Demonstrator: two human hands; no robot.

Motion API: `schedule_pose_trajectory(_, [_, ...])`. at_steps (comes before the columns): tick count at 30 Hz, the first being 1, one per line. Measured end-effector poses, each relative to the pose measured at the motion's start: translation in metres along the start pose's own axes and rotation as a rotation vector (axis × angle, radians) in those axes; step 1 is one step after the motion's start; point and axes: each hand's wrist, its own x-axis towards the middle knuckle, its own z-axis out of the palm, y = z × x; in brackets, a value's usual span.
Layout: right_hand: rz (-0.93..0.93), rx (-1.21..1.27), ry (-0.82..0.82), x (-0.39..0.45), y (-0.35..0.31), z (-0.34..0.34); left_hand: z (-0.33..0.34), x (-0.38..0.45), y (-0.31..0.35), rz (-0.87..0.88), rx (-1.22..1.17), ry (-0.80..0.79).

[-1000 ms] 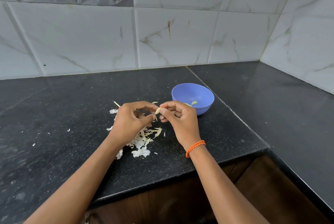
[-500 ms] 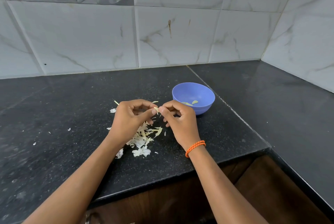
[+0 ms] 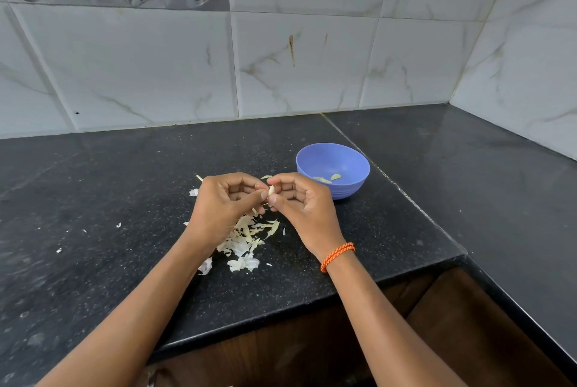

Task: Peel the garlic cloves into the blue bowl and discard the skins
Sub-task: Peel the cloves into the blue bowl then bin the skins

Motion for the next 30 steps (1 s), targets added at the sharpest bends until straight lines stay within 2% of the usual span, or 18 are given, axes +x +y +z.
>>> schedule_pose_trajectory(3, [-0.016,0.017,-0.001,0.0,-0.001,0.0,-0.002,0.002,-0.003,-0.002,0.01,-0.017])
schedule_pose_trajectory(7, [-0.037,-0.047,0.109,0.0,0.0,0.002,-0.005,0.003,-0.006,0.054,0.203,-0.026])
schedule_pose_trajectory(11, [-0.129,-0.242,0.194,0.002,-0.012,-0.003,-0.006,0.0,-0.008,0.077,0.401,0.0])
schedule_pose_trajectory(14, [-0.198,-0.406,0.225,0.018,-0.035,-0.02,-0.008,0.0,-0.007,0.07,0.405,0.033])
schedule_pose_trajectory(17, [-0.157,-0.615,0.252,0.043,-0.047,-0.043,-0.008,-0.002,-0.007,0.062,0.422,0.041])
schedule_pose_trajectory(20, [-0.011,-0.8,0.173,0.061,-0.04,-0.061,-0.01,-0.001,-0.009,0.065,0.453,0.051])
schedule_pose_trajectory(23, [0.106,-0.884,0.053,0.066,-0.033,-0.072,-0.012,0.001,-0.009,0.068,0.451,0.069])
schedule_pose_trajectory(28, [-0.009,-0.843,0.077,0.053,-0.047,-0.062,-0.016,0.003,-0.01,0.087,0.445,0.116])
schedule_pose_trajectory(30, [-0.073,-0.793,0.008,0.043,-0.052,-0.05,-0.021,0.005,-0.009,0.099,0.44,0.149])
